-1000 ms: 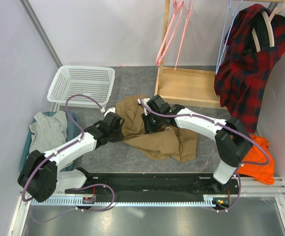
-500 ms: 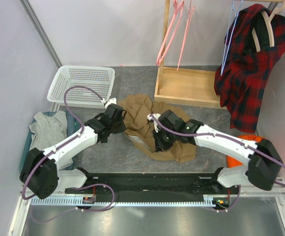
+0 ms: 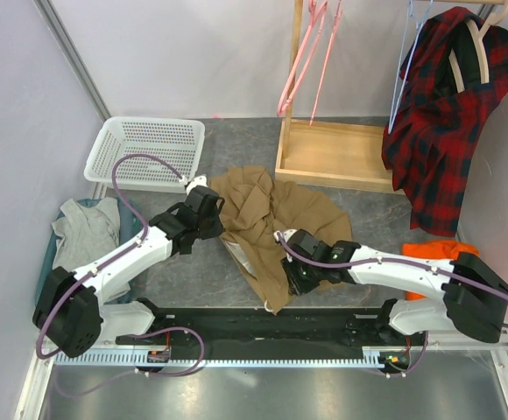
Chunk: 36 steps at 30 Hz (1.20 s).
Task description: Place the skirt on the hanger
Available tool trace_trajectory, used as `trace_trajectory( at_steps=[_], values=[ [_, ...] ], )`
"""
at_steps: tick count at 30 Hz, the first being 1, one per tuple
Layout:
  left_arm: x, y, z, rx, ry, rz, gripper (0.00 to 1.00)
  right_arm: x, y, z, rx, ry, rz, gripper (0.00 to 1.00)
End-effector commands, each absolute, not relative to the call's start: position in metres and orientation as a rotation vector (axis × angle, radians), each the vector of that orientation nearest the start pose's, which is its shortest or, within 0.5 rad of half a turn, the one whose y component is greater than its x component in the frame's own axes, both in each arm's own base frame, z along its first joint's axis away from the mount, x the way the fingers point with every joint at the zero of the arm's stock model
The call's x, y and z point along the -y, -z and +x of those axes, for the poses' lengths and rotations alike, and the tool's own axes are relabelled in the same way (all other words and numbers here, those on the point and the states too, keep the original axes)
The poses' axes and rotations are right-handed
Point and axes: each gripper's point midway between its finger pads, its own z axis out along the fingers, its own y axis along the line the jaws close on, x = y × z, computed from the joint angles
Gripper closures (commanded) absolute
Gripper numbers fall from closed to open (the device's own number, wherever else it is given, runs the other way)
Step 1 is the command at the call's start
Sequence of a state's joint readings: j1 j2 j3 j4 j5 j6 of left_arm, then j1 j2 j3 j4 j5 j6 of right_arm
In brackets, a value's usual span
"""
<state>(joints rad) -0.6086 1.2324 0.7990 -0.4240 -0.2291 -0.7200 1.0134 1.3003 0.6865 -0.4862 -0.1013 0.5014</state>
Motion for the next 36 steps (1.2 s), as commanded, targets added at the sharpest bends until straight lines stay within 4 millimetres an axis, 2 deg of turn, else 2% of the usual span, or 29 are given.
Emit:
trace_trajectory(
  at_steps=[1, 2, 3, 6, 9, 12, 18, 22, 25, 27, 28, 30, 31, 33, 36],
  values=[
    [0.175, -0.11, 0.265, -2.39, 0.384, -0.222, 0.98, -0.283, -0.118, 0.155, -2.368, -0.641, -0.672, 0.62],
    [0.175, -0.109, 0.263, -2.393, 0.387, -0.219, 0.98, -0.291, -0.129, 0.154, -2.331, -0.668, -0.696, 0.58],
    [0.176, -0.11, 0.263, -2.393, 0.392, -0.22, 0.98, -0.295, -0.134, 0.154, -2.302, -0.674, -0.73, 0.5],
    [0.178, -0.11, 0.264, -2.395, 0.396, -0.217, 0.98, -0.31, -0.134, 0.149, -2.278, -0.684, -0.812, 0.41],
    [0.179, -0.112, 0.264, -2.393, 0.399, -0.213, 0.98, -0.324, -0.122, 0.139, -2.281, -0.678, -0.889, 0.37],
    [0.178, -0.112, 0.264, -2.393, 0.399, -0.211, 0.98, -0.327, -0.104, 0.136, -2.316, -0.627, -0.9, 0.36],
    [0.178, -0.113, 0.261, -2.396, 0.401, -0.207, 0.98, -0.324, -0.074, 0.137, -2.353, -0.508, -0.898, 0.31],
    [0.177, -0.113, 0.26, -2.398, 0.397, -0.206, 0.98, -0.313, -0.057, 0.142, -2.385, -0.398, -0.876, 0.29],
    [0.175, -0.111, 0.259, -2.402, 0.39, -0.209, 0.98, -0.299, -0.052, 0.148, -2.394, -0.312, -0.813, 0.35],
    [0.175, -0.111, 0.259, -2.403, 0.387, -0.209, 0.98, -0.289, -0.047, 0.15, -2.409, -0.254, -0.775, 0.44],
    [0.174, -0.11, 0.258, -2.406, 0.383, -0.21, 0.98, -0.283, -0.045, 0.153, -2.409, -0.217, -0.752, 0.53],
    [0.173, -0.109, 0.257, -2.409, 0.381, -0.211, 0.98, -0.273, -0.043, 0.155, -2.422, -0.173, -0.698, 0.63],
    [0.173, -0.109, 0.257, -2.408, 0.379, -0.212, 0.98, -0.269, -0.042, 0.155, -2.422, -0.162, -0.681, 0.75],
    [0.169, -0.108, 0.254, -2.41, 0.368, -0.217, 0.98, -0.26, -0.046, 0.159, -2.413, -0.129, -0.625, 0.79],
    [0.163, -0.11, 0.252, -2.403, 0.347, -0.229, 0.98, -0.253, -0.058, 0.164, -2.385, -0.116, -0.572, 0.78]
  ],
)
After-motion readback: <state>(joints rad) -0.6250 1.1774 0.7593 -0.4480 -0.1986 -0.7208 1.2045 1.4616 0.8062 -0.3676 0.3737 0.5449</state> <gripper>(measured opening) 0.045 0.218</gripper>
